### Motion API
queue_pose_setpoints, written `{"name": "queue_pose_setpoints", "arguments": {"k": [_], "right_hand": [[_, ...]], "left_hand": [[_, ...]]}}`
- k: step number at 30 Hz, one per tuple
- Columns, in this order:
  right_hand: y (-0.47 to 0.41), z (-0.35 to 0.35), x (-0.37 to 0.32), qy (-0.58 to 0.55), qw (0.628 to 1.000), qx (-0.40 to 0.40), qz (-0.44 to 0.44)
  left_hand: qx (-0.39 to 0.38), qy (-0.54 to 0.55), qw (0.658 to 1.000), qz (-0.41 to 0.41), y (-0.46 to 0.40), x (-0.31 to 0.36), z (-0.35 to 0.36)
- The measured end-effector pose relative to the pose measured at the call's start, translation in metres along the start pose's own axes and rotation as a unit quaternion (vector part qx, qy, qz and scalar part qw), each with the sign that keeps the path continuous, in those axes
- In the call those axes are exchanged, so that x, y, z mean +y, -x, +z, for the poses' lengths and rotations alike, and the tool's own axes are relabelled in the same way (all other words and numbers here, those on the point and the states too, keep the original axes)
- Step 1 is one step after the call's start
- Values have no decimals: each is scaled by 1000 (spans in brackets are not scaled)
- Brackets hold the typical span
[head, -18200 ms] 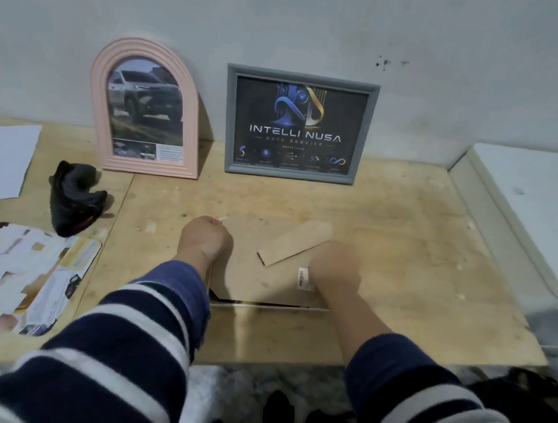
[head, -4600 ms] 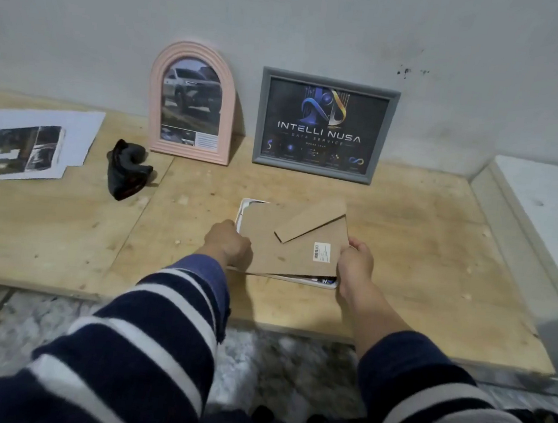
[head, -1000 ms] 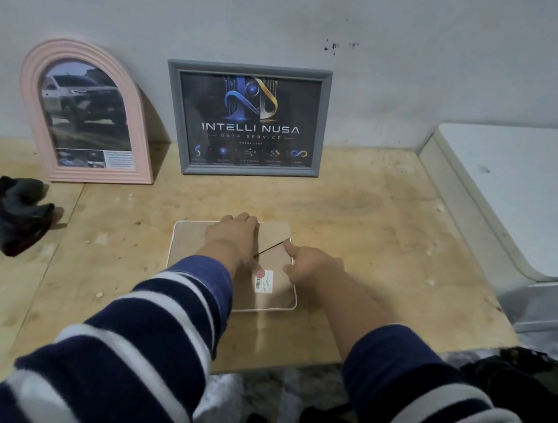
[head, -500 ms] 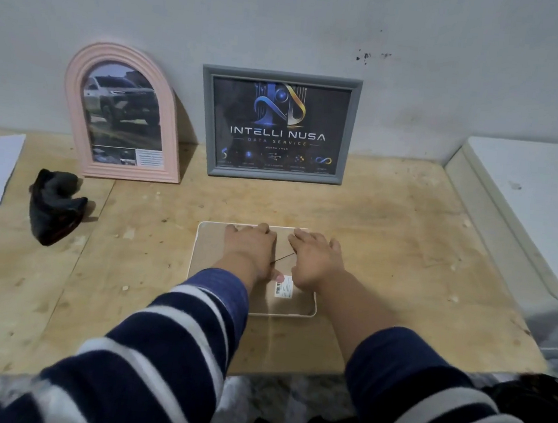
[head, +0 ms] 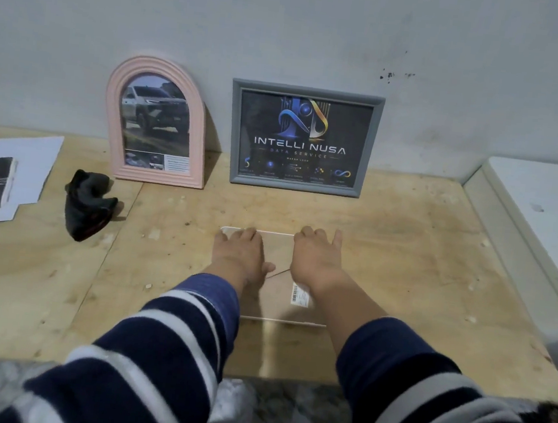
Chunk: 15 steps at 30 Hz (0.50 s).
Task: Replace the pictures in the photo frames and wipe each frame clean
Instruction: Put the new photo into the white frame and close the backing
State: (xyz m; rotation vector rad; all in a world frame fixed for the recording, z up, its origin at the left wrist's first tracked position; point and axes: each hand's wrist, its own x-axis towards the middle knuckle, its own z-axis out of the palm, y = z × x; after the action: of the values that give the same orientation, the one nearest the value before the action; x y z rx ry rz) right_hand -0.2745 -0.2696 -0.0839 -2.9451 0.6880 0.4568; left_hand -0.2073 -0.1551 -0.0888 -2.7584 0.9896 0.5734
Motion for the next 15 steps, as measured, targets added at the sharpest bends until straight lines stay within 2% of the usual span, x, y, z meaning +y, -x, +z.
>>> {"name": "queue_pose_setpoints", "arguments": {"k": [3, 6, 11, 15], "right_hand": [[-2, 2, -21, -40, 996, -20, -74], [-1, 8, -32, -42, 992, -42, -110], [-6, -3, -30, 20, 989, -100, -111], [-6, -2, -35, 29, 988, -105, -108]], "left_hand": [[-39, 7, 999, -21, 5, -26, -4], [-57, 10, 998, -10, 6, -34, -2], [-50, -3, 999, -11, 6, -33, 5], [-44, -1, 999, -20, 7, -31, 10]]}}
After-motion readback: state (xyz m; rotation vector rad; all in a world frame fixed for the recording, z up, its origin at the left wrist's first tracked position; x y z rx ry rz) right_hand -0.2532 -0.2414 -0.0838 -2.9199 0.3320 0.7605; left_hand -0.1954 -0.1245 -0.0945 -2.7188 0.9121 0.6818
